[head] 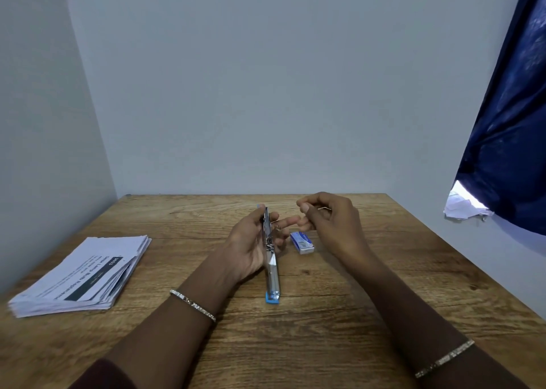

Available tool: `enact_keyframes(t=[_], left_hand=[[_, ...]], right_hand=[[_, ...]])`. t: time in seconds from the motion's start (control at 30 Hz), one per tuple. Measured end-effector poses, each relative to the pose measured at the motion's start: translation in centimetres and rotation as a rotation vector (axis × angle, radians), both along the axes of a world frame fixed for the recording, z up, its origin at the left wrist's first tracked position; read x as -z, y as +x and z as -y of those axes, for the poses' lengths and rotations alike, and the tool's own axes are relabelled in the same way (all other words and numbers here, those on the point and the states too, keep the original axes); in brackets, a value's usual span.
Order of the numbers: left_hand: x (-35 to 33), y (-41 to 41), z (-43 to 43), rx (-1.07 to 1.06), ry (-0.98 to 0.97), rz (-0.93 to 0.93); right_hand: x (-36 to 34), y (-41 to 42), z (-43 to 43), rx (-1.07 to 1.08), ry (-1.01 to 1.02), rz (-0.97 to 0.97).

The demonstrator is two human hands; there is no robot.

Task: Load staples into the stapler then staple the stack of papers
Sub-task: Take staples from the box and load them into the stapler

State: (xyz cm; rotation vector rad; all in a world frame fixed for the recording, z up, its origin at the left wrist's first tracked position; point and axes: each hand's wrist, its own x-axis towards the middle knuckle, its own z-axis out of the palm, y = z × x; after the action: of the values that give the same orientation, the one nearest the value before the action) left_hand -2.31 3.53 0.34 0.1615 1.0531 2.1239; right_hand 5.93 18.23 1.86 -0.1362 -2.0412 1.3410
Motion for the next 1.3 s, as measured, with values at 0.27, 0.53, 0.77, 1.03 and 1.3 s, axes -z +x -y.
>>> enact_keyframes(t=[0.27, 0.53, 0.77, 1.03, 1.3], left_hand=[[-0.2, 0.7, 0.0, 0.047, 0.068, 0.08], [-0.3, 1.3, -0.4, 0.059, 0.05, 0.013], [-0.6, 1.8, -0.5, 0.032, 0.037, -0.019], [-0.2, 1.5, -0.6, 0.033, 0.068, -0.025], [0.1, 1.2, -0.7, 0.046, 0.061, -0.071]], right_hand=[[0.2, -0.2, -0.3, -0.227, -0.29, -0.045], [0.3, -0.2, 0.3, -0.283, -0.248, -0.032], [0.1, 0.1, 0.5, -0.3, -0.187, 0.024], [0.2, 0.0, 0.4, -0.303, -0.141, 0.034], [0.4, -0.1, 0.1, -0.344, -0.194, 0.102]])
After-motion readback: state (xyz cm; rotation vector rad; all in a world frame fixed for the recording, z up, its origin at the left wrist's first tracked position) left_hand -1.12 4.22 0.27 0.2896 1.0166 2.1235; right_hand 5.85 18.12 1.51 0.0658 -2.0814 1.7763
